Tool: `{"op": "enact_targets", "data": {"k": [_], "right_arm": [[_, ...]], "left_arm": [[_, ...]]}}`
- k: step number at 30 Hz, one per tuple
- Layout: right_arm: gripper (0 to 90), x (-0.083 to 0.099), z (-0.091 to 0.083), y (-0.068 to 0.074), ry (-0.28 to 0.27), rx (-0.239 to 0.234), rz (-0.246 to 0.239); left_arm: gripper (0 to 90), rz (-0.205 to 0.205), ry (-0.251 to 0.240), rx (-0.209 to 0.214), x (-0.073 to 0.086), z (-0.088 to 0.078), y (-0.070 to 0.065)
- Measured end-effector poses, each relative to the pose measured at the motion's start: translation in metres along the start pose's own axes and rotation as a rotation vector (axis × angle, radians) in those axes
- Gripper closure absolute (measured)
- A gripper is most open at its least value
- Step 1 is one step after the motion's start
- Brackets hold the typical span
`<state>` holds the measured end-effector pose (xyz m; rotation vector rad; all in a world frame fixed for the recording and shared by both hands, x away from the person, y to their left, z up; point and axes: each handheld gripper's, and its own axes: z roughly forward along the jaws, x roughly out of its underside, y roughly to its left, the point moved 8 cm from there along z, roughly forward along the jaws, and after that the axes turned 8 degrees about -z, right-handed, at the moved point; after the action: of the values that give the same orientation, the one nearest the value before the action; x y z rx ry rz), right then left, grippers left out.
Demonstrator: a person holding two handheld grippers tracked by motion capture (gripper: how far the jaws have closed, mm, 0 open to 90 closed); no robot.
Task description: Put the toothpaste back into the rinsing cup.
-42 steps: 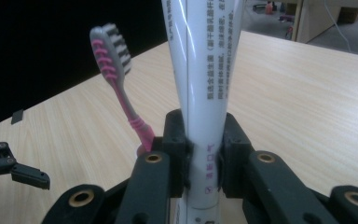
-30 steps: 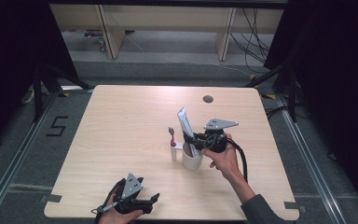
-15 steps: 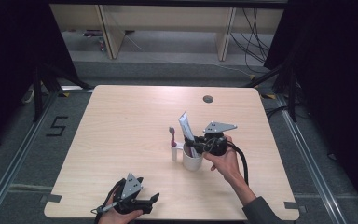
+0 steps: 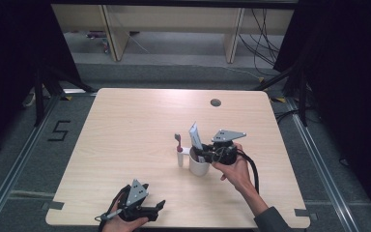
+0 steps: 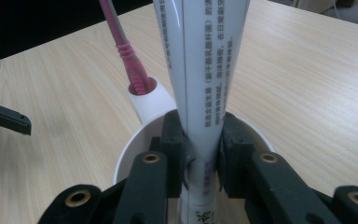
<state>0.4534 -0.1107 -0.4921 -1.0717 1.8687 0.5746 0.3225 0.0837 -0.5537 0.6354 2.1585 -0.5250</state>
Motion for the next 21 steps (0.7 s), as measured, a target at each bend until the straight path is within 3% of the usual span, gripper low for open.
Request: {"op": "enact_targets", "data": {"k": [1,4,10,11,15,16,19,20,21], "right_arm": [[74.9,0.0008,-0.0008,0.0018,0.010,0.002,0.027],[74.8,0.0014,-0.0009,0.0029,0.015,0.005,0.043],[74.8,0.0021,0.0008,0.0060,0.026,0.011,0.039],[74.6,0.0011,0.0023,0.0039,0.017,0.005,-0.008],[74.2,0.0026,0.0008,0.0037,0.026,0.017,0.008],[72.9,0.0027,0.0003,0.0022,0.023,0.025,-0.003],[70.2,0.0025,-0.0017,0.0007,0.020,0.030,-0.002],[68.7,0.0032,-0.0030,0.0019,0.024,0.027,0.031],[68.0,0.0029,-0.0029,0.0021,0.019,0.027,0.034]], "left_arm": [[19.6,0.001,0.001,0.000,0.0000,0.0000,-0.0001],[19.6,0.001,0.000,0.000,0.0000,0.0000,0.0000],[19.6,0.001,0.003,-0.002,0.0003,-0.0002,-0.0002],[19.6,0.002,0.002,-0.001,0.0005,-0.0001,-0.0001],[19.6,-0.001,-0.001,-0.001,-0.0001,-0.0003,0.0002],[19.6,-0.018,-0.015,0.001,-0.0007,0.0005,-0.0012],[19.6,0.000,0.003,-0.002,0.0000,-0.0001,0.0006],[19.6,0.001,0.001,-0.002,0.0000,-0.0002,0.0003],[19.6,-0.001,0.000,-0.001,0.0002,-0.0002,-0.0002]]}}
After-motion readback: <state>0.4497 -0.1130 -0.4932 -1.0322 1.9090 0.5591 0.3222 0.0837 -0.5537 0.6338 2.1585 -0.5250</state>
